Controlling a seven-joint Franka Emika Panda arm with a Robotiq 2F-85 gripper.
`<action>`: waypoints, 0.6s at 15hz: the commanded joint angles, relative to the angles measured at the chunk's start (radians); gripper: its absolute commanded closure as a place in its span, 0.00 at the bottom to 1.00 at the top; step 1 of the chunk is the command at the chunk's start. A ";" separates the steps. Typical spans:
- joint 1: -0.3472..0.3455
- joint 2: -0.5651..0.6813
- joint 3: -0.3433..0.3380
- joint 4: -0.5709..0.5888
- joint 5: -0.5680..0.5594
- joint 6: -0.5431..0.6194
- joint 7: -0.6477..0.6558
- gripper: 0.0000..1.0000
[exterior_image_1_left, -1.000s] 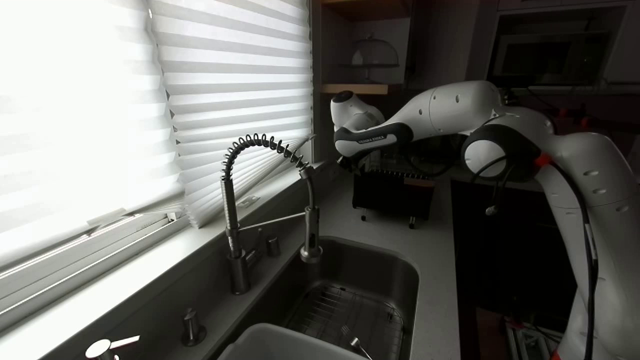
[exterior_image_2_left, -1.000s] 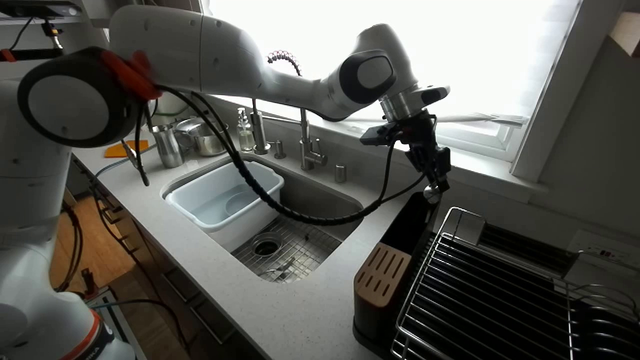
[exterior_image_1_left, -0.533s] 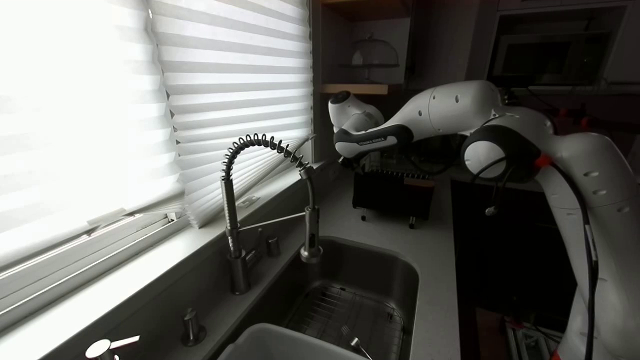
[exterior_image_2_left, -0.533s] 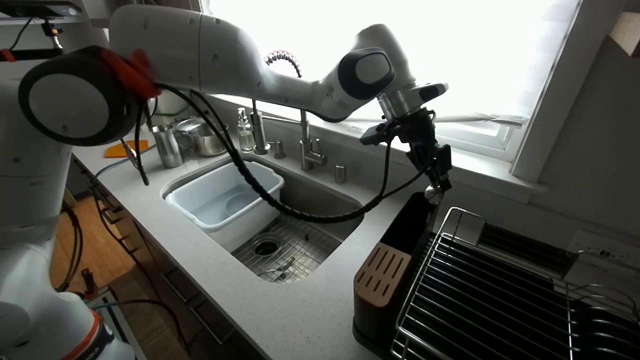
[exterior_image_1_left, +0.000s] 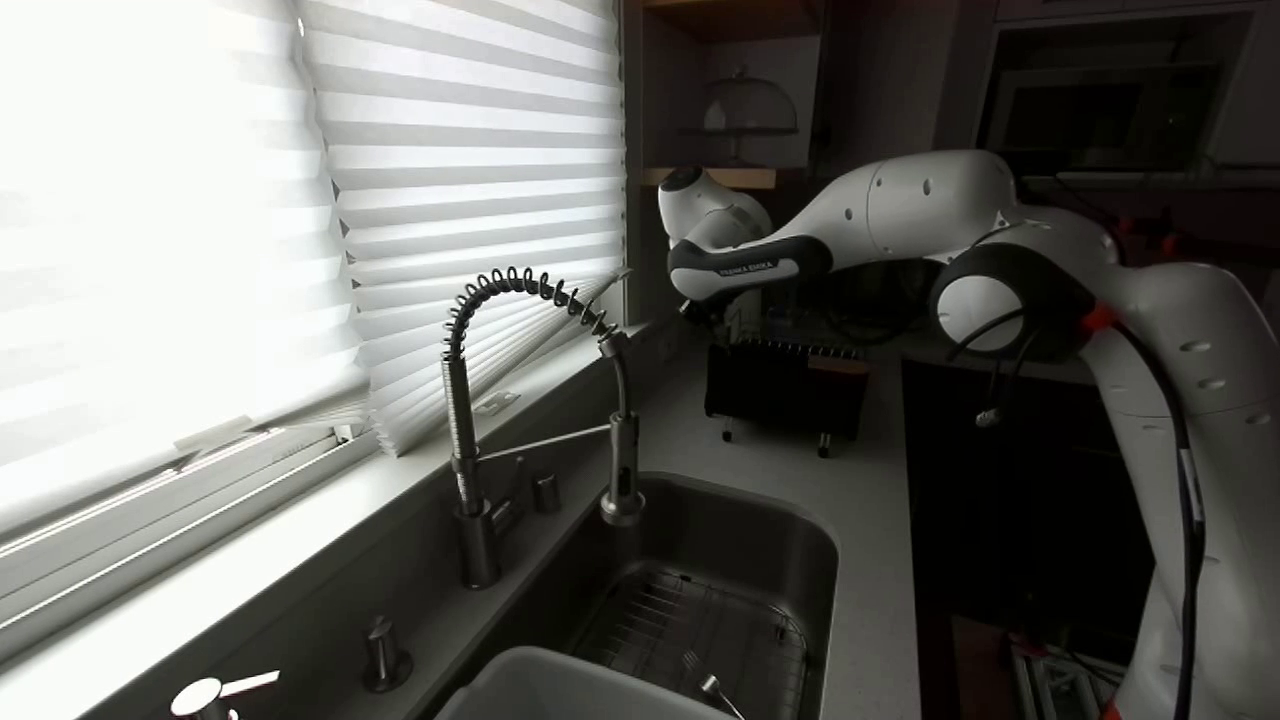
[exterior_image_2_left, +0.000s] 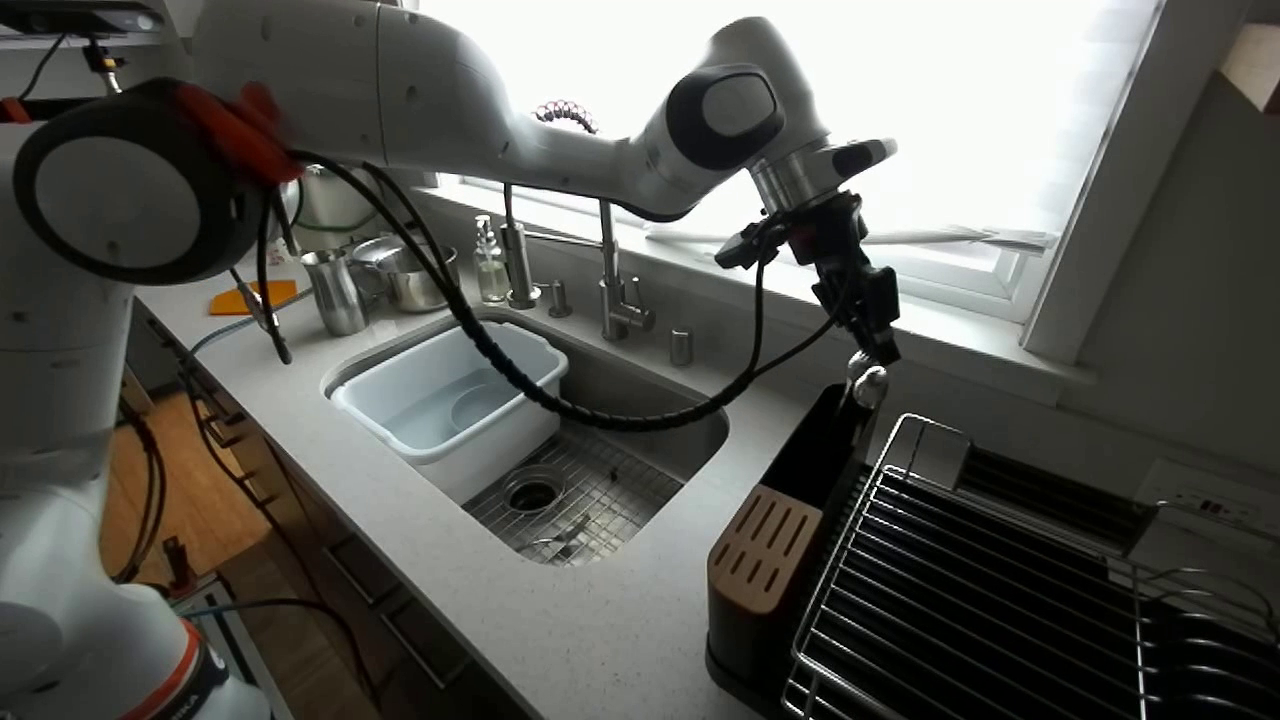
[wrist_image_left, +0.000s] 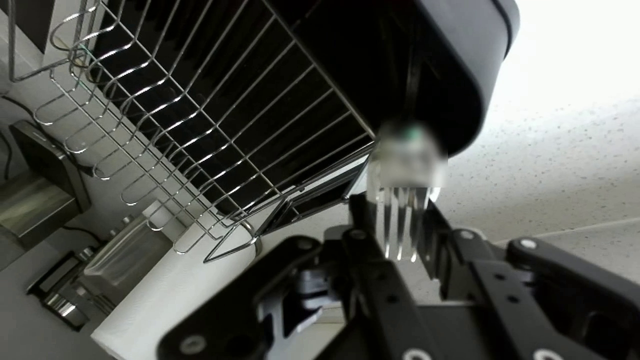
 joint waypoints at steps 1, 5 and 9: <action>0.008 -0.016 -0.011 -0.001 -0.010 -0.031 0.033 0.93; 0.006 -0.053 -0.013 -0.002 -0.005 -0.017 0.048 0.93; 0.012 -0.105 -0.014 0.019 -0.011 -0.018 0.058 0.93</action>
